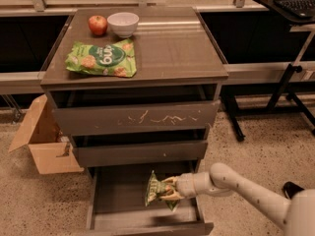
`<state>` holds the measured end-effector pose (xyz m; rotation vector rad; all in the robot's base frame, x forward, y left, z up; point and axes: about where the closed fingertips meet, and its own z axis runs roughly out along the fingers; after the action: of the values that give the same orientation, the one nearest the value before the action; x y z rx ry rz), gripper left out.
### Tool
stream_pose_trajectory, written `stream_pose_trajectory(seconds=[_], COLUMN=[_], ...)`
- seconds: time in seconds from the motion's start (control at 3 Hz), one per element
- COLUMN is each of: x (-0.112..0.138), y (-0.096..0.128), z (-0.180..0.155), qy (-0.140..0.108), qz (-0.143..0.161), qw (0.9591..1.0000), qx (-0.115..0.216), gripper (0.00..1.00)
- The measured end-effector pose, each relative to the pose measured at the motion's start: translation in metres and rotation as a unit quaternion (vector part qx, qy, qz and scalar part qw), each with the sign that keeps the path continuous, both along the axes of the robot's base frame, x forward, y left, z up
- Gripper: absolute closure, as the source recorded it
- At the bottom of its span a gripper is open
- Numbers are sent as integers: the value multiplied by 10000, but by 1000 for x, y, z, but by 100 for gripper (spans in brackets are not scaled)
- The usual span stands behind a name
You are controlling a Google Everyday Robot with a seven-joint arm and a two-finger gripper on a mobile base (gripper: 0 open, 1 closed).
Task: Pick green jalapeno chip bag from bottom drawer and place on counter
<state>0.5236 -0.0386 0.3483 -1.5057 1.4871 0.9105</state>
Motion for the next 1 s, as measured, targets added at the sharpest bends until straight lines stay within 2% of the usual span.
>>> stream_pose_trajectory(seconds=[0.33, 0.67, 1.0], x=[-24, -49, -49], y=[1, -1, -1], z=[67, 130, 130], qy=[-686, -1302, -1300], qz=[194, 376, 377], qw=[9975, 9908, 9908], qx=[33, -23, -27], gripper=[100, 100, 100])
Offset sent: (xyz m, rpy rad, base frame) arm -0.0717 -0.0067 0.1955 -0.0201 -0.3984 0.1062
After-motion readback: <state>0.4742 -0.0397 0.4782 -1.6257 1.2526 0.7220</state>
